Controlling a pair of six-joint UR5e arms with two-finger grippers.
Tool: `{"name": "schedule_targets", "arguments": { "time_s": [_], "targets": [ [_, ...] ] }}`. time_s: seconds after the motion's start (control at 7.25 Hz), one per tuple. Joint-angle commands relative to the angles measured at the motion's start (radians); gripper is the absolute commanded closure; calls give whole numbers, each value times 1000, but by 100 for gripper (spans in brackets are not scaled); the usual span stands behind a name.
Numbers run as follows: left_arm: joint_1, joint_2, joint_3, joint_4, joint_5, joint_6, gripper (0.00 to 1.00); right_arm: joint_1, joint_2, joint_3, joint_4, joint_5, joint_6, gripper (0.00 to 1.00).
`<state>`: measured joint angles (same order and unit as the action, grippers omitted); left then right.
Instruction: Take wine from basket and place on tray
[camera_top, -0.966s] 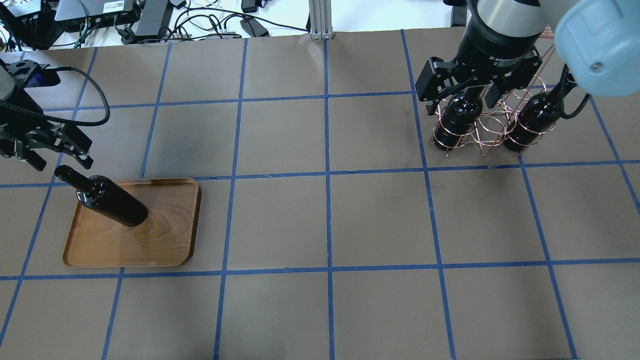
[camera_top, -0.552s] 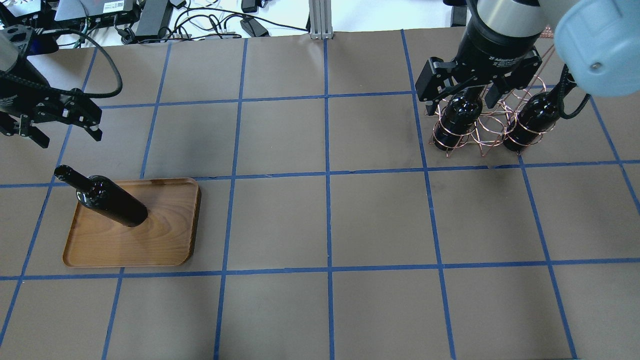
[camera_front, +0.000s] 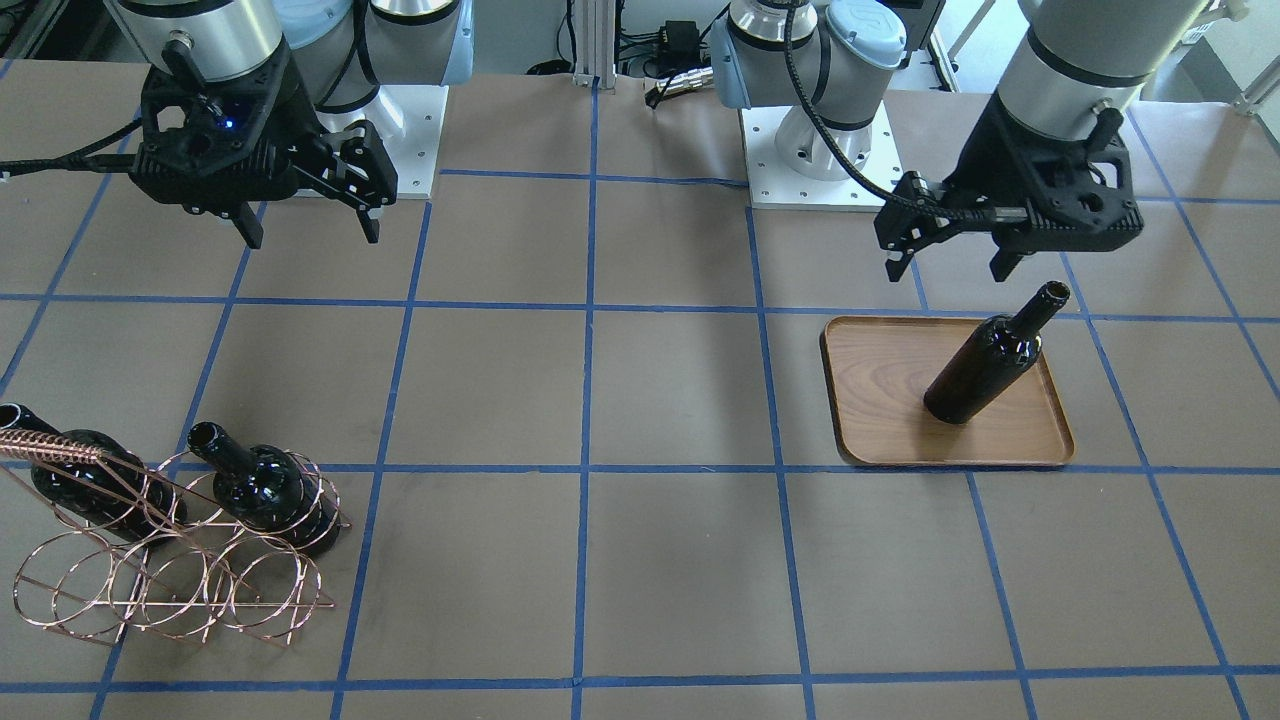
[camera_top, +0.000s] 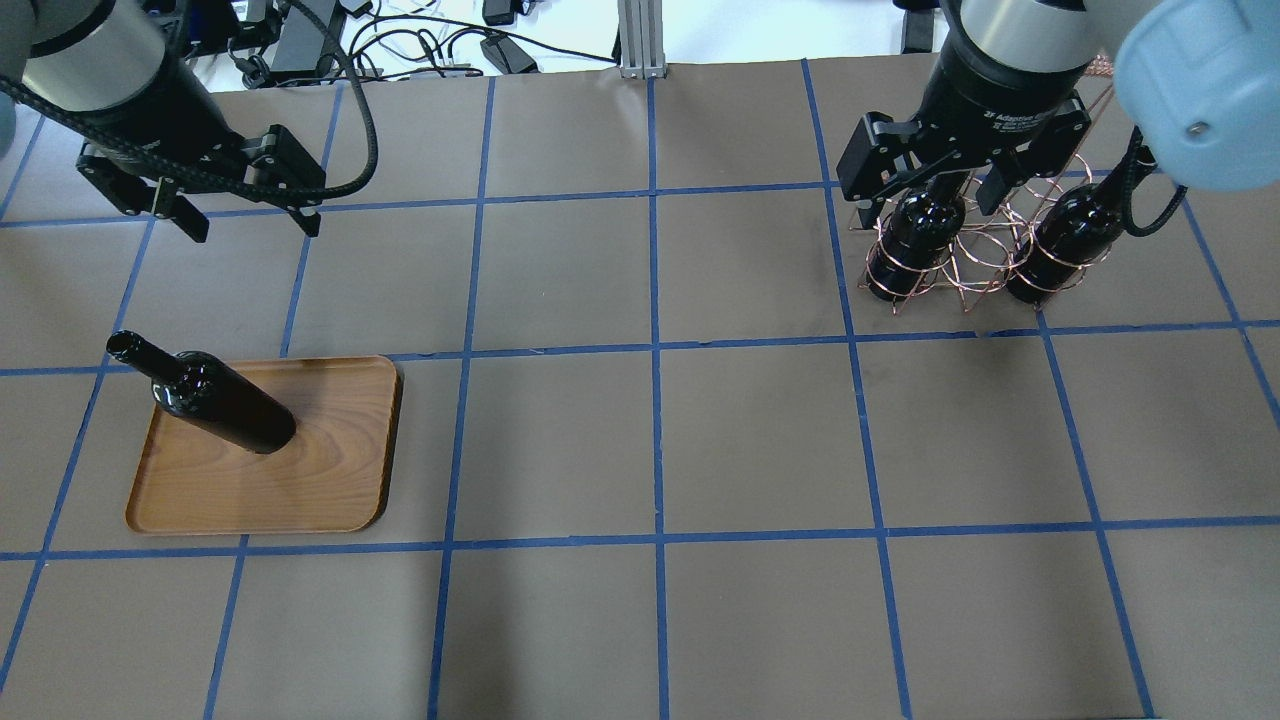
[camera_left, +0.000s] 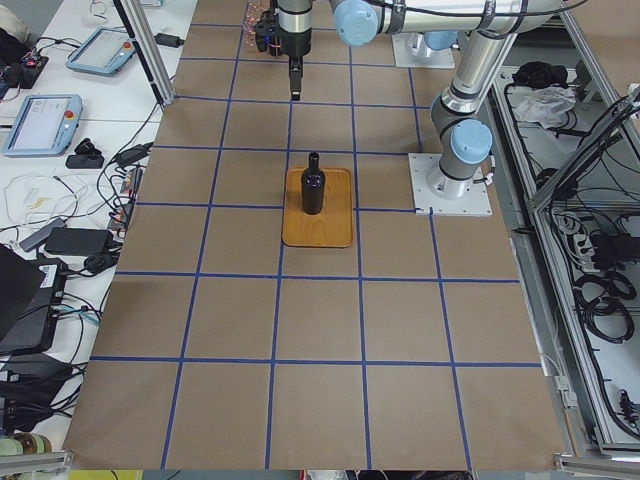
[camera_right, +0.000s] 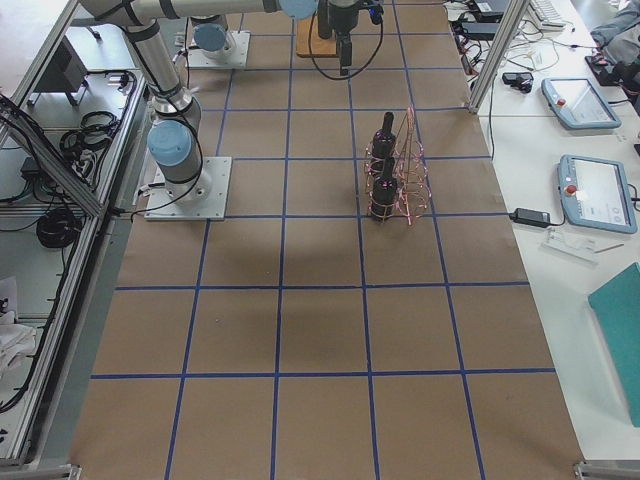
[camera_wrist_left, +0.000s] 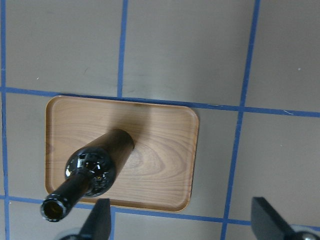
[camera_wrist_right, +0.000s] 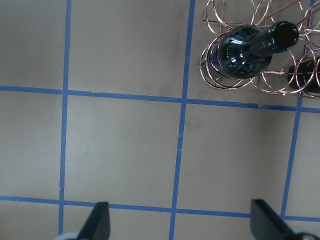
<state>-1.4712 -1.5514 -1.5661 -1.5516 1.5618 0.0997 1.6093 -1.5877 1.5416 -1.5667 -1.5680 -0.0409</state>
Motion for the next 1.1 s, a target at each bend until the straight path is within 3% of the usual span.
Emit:
{"name": "schedule_targets", "arguments": {
  "time_s": [0.0, 0.97],
  "targets": [
    [-40, 36, -11, -10, -42, 0, 0, -20, -2, 0, -1, -4, 1, 0],
    [-47, 59, -55, -24, -32, 6, 0, -20, -8, 6, -4, -3, -1, 0]
  ]
}}
